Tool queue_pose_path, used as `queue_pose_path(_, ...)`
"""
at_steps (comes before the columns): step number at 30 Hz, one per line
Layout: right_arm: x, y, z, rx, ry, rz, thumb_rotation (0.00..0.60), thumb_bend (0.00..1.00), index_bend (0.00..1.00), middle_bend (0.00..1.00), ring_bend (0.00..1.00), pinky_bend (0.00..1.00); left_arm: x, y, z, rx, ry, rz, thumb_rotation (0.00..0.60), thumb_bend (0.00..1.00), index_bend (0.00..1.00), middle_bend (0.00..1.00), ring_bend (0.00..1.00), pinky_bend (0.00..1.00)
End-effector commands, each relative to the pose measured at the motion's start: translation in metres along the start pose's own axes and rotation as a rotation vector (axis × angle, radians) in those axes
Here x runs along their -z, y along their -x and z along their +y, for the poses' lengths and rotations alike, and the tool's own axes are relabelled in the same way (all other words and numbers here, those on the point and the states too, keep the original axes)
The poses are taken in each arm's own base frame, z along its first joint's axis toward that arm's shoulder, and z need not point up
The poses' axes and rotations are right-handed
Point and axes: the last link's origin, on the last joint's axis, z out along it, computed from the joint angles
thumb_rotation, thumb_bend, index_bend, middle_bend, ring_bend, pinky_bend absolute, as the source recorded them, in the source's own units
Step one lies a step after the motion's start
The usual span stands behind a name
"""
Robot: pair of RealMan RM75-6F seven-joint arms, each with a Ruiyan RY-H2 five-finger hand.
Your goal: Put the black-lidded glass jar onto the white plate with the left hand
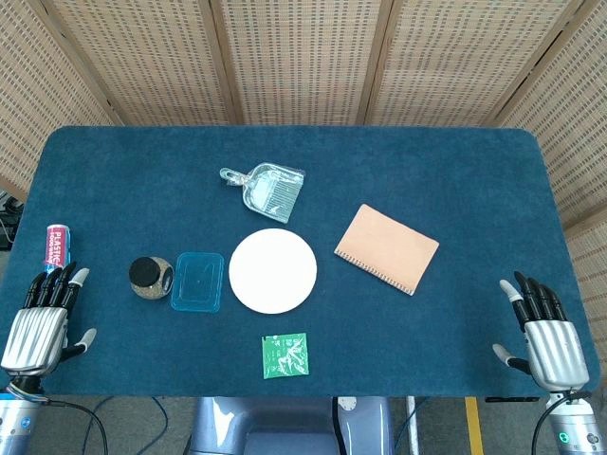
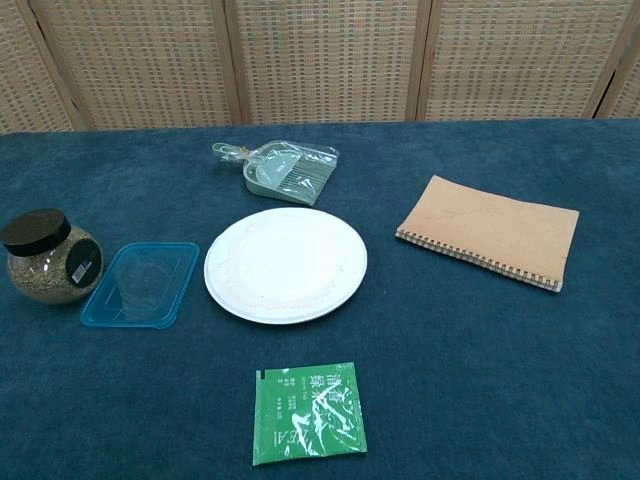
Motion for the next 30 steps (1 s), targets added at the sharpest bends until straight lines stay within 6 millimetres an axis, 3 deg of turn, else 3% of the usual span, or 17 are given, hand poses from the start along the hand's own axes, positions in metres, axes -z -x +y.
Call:
queue_pose_path(1, 0.0, 0.001, 0.0, 0.002, 0.003, -0.002, 0.6, 0.03, 0.09, 0.0, 0.0, 0.08, 0.0, 0.0, -0.001, 0.0, -0.001, 0.0, 0.6, 0.27, 0.0, 0.0, 0.0, 0.0)
queue_pose_path(20, -0.002, 0.002, 0.003, 0.007, 0.02, -0.012, 0.6, 0.03, 0.09, 0.0, 0.0, 0.08, -0.01, 0.0, 0.003, 0.015, 0.007, -0.025, 0.6, 0.27, 0.0, 0.0, 0.0, 0.0)
queue_pose_path(26, -0.001, -0.001, 0.004, -0.003, 0.022, -0.004, 0.6, 0.03, 0.09, 0.0, 0.0, 0.08, -0.03, -0.012, 0.008, -0.003, 0.042, -0.033, 0.6, 0.27, 0.0, 0.0, 0.0, 0.0)
queue_pose_path(30, -0.002, 0.0, 0.005, -0.003, 0.029, -0.016, 0.6, 0.03, 0.09, 0.0, 0.0, 0.08, -0.067, -0.013, 0.011, 0.0, 0.089, -0.15, 0.6, 0.27, 0.0, 0.0, 0.0, 0.0)
